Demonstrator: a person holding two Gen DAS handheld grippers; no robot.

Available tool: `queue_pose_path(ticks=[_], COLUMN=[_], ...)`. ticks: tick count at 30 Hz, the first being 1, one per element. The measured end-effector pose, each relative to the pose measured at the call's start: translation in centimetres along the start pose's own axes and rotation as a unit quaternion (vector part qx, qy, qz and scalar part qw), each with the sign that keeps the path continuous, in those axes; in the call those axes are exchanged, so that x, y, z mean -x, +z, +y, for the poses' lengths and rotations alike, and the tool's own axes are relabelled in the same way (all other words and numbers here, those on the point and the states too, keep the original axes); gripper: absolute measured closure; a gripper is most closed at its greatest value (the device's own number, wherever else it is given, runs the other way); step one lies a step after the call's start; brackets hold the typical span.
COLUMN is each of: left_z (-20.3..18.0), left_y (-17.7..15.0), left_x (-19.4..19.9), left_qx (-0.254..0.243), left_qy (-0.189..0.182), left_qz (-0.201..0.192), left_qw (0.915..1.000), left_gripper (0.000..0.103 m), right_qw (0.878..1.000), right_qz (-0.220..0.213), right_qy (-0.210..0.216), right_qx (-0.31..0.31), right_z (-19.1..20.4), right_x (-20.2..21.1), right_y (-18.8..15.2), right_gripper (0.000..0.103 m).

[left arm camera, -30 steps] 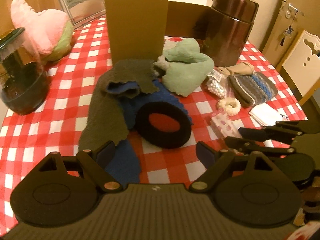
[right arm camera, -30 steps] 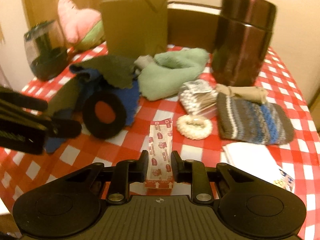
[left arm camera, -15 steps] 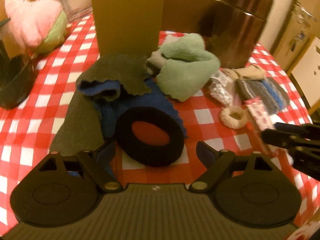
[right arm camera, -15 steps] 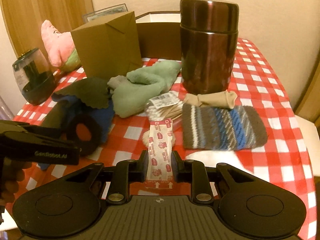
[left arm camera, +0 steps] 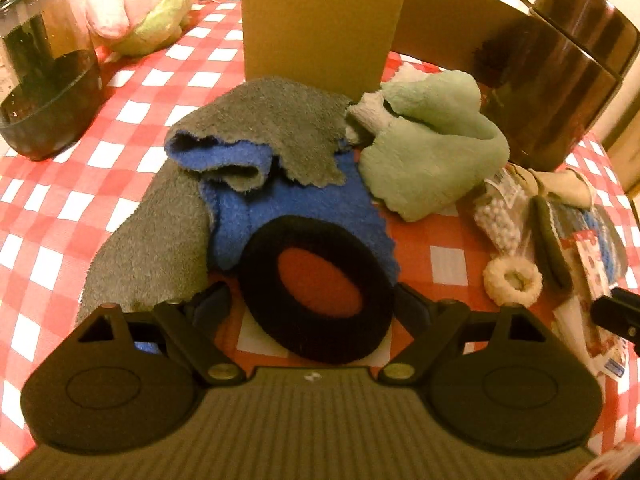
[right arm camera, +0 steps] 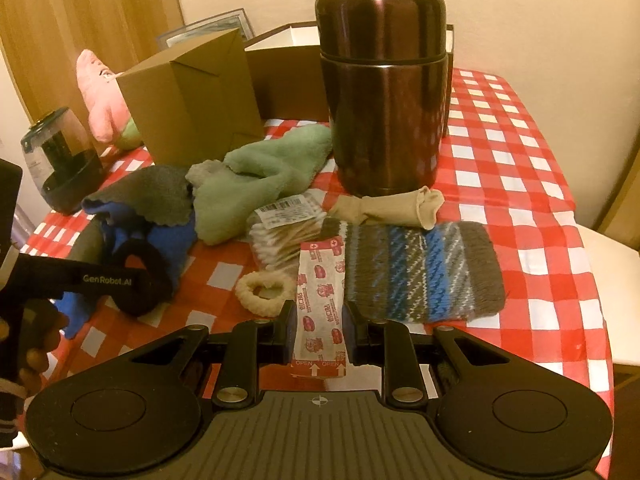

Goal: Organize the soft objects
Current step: 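Grasp the bandage strip with the right tool while the left tool grasps the black-red sponge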

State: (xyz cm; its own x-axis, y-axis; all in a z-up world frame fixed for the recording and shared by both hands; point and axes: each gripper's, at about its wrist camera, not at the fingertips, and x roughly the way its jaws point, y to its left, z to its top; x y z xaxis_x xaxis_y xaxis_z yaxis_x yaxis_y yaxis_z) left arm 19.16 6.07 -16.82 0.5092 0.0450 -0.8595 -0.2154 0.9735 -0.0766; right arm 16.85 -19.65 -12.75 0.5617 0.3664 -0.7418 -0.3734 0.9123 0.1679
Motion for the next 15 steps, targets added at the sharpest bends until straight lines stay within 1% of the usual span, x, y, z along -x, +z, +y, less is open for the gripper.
queue_pose_path(ticks=[1,3,9,15], left_z=[-0.1,-0.1,0.1,-0.4], left_y=[0.0,-0.1,-0.9,-1.7], left_x=[0.0,0.3,1.7,5.0], left_qx=[0.001,0.002,0.007,-0.006], left_qy=[0.005,0.005,0.012,0.022], left_qz=[-0.003,-0.007,-0.014,-0.036], left_qw=[1.0,1.0,0.9998,0.9991], left_gripper=[0.028,0.029,0.03,0.03], right_qw=[1.0,1.0,0.999,0.998], right_qz=[0.0,0.001,-0.001,-0.009], right_qy=[0.003,0.011,0.032,0.056], right_qx=[0.0,0.0,0.001,0.003], right_z=[-0.2,-0.7,-1.4,-1.7], right_x=[0.1,0.2,0.8,1.7], right_y=[0.0,0.0,0.0,0.5], right_gripper=[0.079,0.079,0.079,0.079])
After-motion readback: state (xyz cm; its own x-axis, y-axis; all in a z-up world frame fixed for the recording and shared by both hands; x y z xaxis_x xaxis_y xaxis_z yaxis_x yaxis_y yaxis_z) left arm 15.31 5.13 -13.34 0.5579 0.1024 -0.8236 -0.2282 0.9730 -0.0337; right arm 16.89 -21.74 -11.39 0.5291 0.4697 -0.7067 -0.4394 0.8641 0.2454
